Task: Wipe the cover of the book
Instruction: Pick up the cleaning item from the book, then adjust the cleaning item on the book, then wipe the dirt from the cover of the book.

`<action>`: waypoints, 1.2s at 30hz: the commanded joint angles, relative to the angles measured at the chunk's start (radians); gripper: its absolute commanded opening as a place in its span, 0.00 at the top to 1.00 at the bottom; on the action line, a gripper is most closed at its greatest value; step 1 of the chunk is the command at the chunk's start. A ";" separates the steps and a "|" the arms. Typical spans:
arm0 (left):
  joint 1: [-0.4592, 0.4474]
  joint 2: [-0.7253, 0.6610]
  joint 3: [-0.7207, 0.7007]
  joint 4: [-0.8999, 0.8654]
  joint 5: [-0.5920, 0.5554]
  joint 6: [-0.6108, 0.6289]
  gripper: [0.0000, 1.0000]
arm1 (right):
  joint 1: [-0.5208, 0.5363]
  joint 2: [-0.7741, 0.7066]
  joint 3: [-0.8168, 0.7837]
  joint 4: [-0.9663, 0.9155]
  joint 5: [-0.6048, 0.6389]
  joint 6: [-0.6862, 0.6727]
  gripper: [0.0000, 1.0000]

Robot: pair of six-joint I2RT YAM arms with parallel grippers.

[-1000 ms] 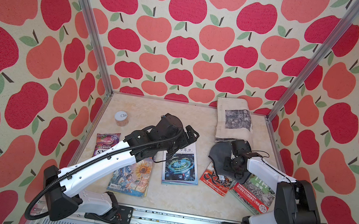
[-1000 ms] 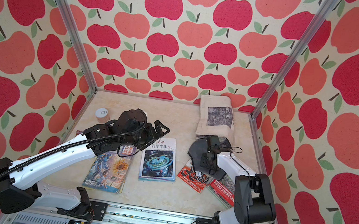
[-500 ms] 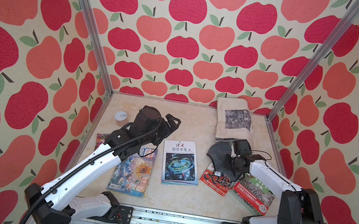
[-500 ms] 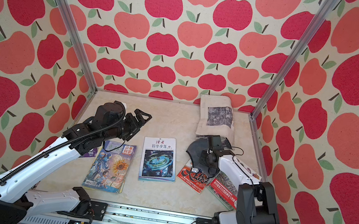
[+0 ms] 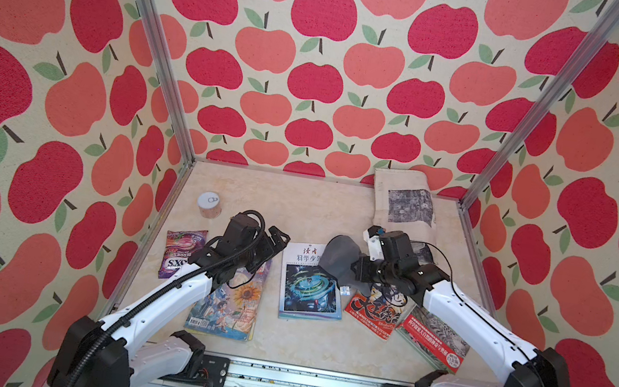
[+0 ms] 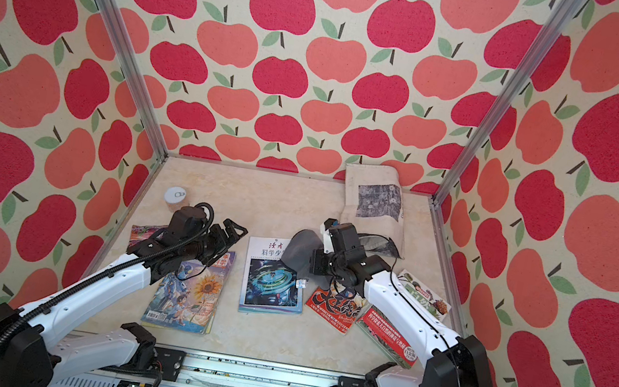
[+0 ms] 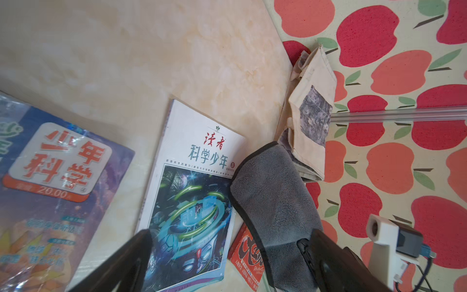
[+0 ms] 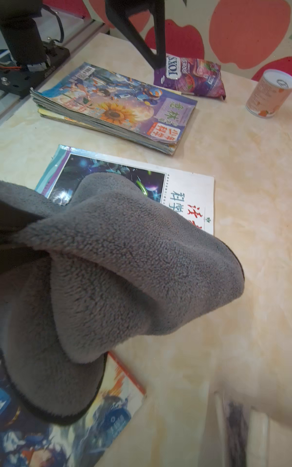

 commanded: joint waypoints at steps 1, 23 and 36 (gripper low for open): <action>0.007 -0.058 0.036 0.036 0.028 0.078 0.01 | 0.024 0.010 0.048 -0.007 -0.002 -0.037 0.97; -0.035 -0.048 0.012 -0.018 -0.027 0.061 0.01 | 0.024 0.225 0.034 0.078 0.215 -0.284 0.02; -0.042 -0.082 -0.020 -0.033 -0.024 0.076 0.01 | 0.042 0.438 0.111 0.032 0.167 -0.208 0.06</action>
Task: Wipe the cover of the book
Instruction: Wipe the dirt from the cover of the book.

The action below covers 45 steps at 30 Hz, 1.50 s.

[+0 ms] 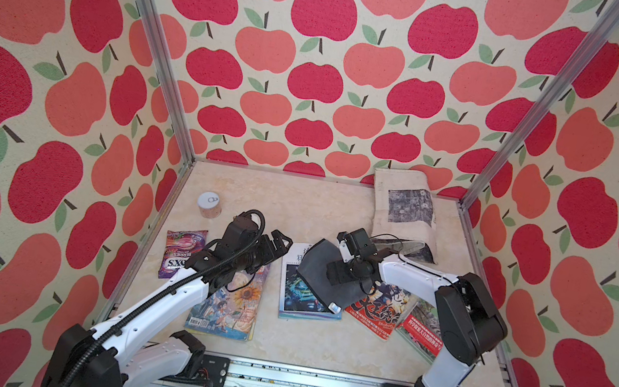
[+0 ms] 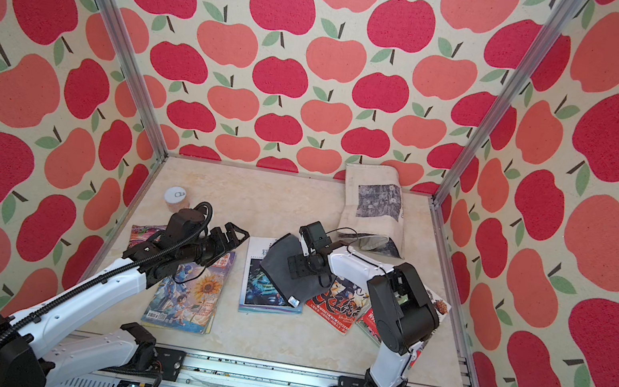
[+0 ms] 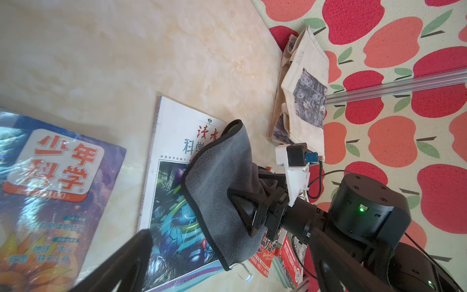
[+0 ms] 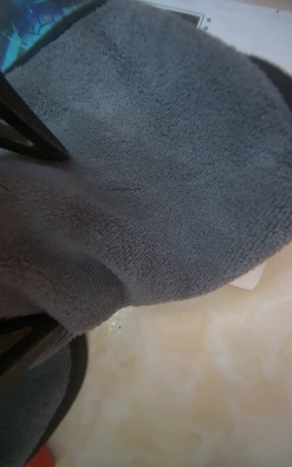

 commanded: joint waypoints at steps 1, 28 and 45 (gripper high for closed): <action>-0.001 -0.032 -0.028 0.002 -0.011 -0.001 0.01 | 0.008 -0.029 -0.001 -0.047 0.016 0.009 0.10; -0.008 -0.029 -0.118 0.126 -0.028 -0.048 0.01 | 0.081 -0.014 0.220 0.052 -0.158 0.047 1.00; -0.008 -0.027 -0.118 0.125 -0.040 -0.027 0.01 | 0.127 0.379 0.570 -0.127 -0.078 0.042 1.00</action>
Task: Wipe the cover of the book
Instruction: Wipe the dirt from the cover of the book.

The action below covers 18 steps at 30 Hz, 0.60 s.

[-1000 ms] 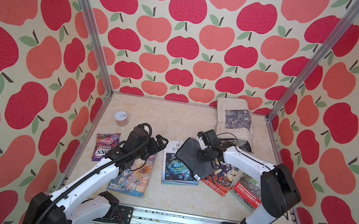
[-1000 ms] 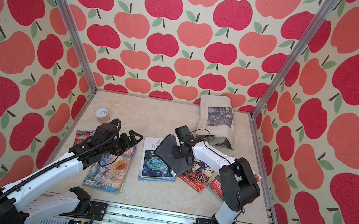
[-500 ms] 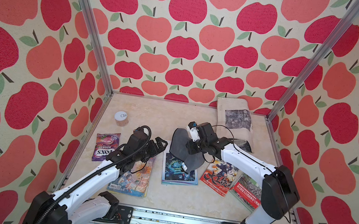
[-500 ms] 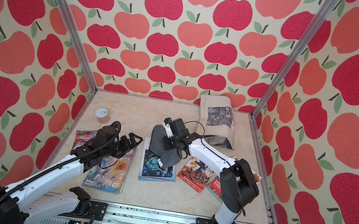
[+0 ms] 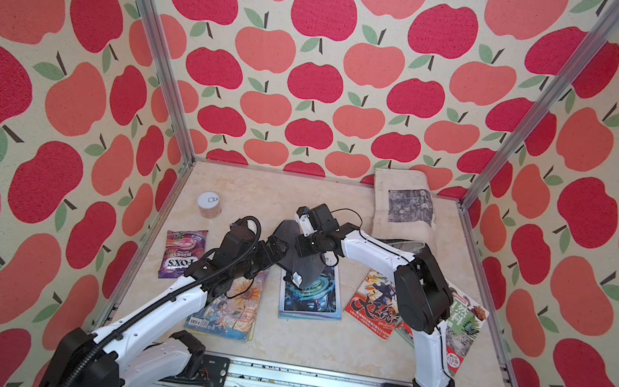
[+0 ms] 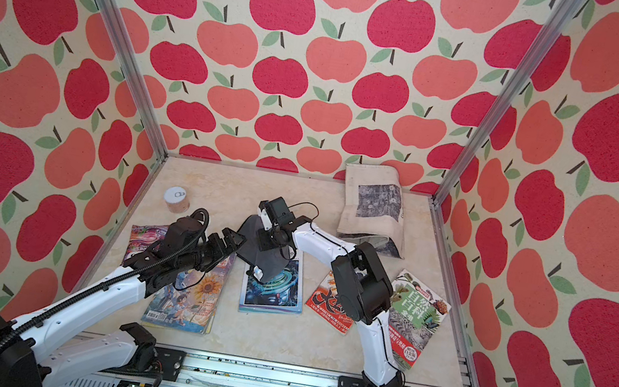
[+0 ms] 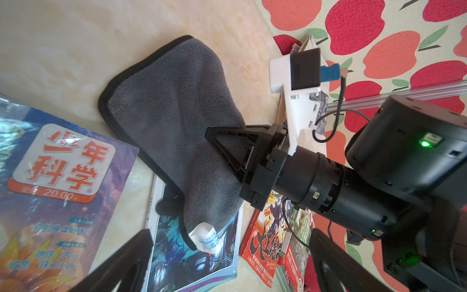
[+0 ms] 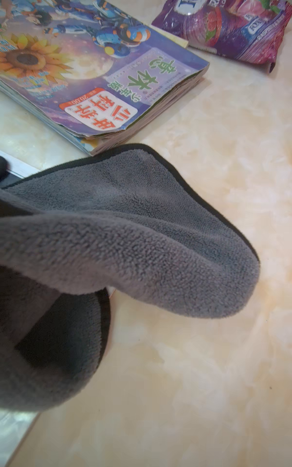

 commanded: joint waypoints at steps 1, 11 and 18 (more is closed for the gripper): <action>-0.005 0.008 -0.007 0.013 -0.010 0.012 0.01 | -0.012 0.002 0.003 -0.092 0.058 -0.008 1.00; -0.005 0.027 -0.008 0.015 -0.011 0.035 0.01 | -0.142 -0.172 -0.277 -0.032 0.094 0.002 1.00; -0.005 0.044 -0.010 0.025 0.000 0.035 0.01 | -0.160 -0.165 -0.280 -0.029 0.053 0.030 1.00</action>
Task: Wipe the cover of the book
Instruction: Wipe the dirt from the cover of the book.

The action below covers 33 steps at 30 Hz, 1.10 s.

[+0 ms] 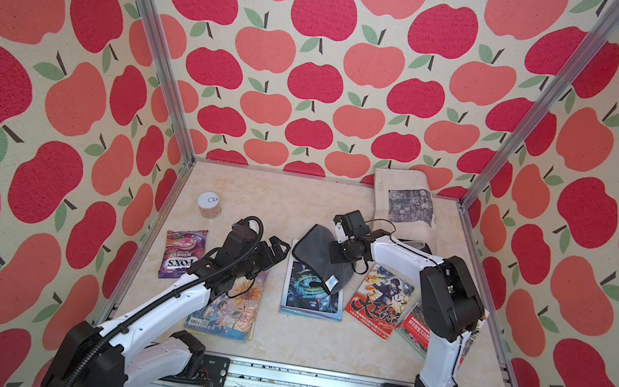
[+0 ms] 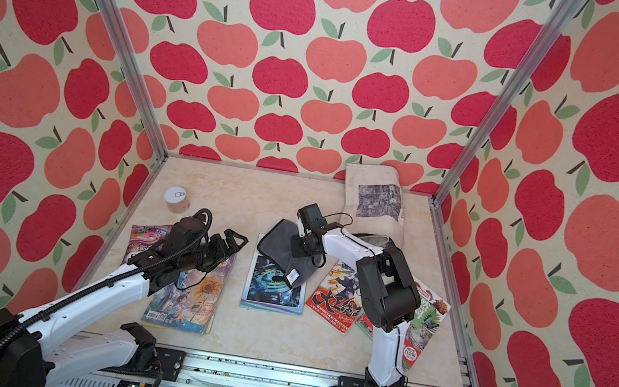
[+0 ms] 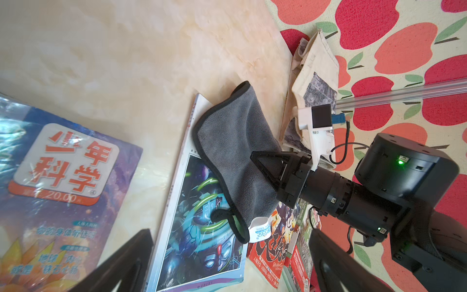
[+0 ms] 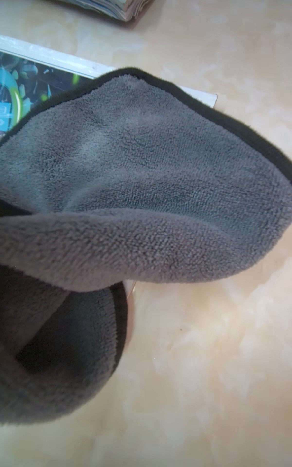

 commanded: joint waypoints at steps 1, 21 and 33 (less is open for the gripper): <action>-0.005 0.005 -0.008 0.018 0.000 0.021 0.01 | 0.023 0.027 0.020 -0.026 -0.024 0.031 1.00; -0.019 0.027 -0.041 0.031 -0.006 0.004 0.01 | 0.214 0.031 -0.024 0.023 -0.091 0.086 1.00; 0.001 0.079 -0.007 0.026 0.019 0.025 0.01 | 0.420 -0.160 -0.227 0.055 -0.042 0.152 1.00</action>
